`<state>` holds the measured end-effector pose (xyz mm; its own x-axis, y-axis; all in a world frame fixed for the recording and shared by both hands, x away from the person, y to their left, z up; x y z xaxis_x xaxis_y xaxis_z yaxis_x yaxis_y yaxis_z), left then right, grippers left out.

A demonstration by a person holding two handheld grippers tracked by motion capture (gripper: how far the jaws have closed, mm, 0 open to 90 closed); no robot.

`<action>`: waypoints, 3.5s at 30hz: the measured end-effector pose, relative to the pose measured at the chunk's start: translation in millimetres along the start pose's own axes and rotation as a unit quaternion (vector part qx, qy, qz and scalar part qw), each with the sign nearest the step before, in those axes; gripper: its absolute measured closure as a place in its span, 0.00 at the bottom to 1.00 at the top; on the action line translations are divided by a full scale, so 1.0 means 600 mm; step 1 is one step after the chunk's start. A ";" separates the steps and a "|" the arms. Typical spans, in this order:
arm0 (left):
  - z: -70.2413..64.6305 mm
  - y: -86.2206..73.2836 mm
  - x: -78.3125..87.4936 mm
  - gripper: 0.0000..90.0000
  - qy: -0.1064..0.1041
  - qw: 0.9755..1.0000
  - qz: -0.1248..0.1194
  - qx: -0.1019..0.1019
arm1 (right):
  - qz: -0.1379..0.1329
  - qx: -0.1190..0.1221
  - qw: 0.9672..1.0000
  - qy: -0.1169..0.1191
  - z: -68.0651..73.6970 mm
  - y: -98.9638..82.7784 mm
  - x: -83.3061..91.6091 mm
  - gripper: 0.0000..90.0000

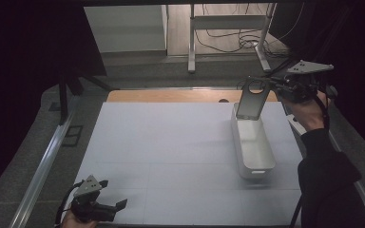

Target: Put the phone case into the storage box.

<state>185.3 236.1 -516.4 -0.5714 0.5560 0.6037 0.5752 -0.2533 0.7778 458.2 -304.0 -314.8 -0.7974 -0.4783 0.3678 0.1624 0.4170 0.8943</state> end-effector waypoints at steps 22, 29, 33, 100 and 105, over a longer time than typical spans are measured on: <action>0.001 0.000 0.000 0.00 -0.001 1.000 0.000 0.002 | 0.010 0.006 1.000 -0.003 -0.021 -0.022 -0.049 0.90; 0.001 0.000 0.000 0.00 -0.001 1.000 0.001 0.003 | 0.014 0.012 1.000 -0.004 -0.026 -0.031 -0.066 0.90; 0.001 -0.001 0.000 0.00 0.000 1.000 0.001 0.004 | 0.017 0.013 1.000 -0.009 -0.028 -0.036 -0.075 0.90; 0.002 -0.001 -0.001 0.00 0.001 1.000 0.004 0.010 | 0.007 0.041 0.999 -0.022 -0.015 -0.121 -0.142 0.90; 0.002 -0.001 -0.001 0.00 0.001 1.000 0.004 0.009 | 0.004 0.043 0.999 -0.025 -0.013 -0.124 -0.140 0.90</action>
<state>186.1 236.9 -517.3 -0.5672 0.5526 0.6107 0.5909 -0.2435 0.7691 517.7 -301.0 -410.3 -0.8245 -0.4370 0.3594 0.1197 0.4860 0.8657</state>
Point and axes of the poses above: each handheld gripper's, and its own axes: x roughly backward along the jaws, y roughly out of its top, z roughly to its left, the point moved 2 cm from there along -x, roughly forward along the jaws, and after that the axes turned 5 degrees about -z, right-handed, at the moved point
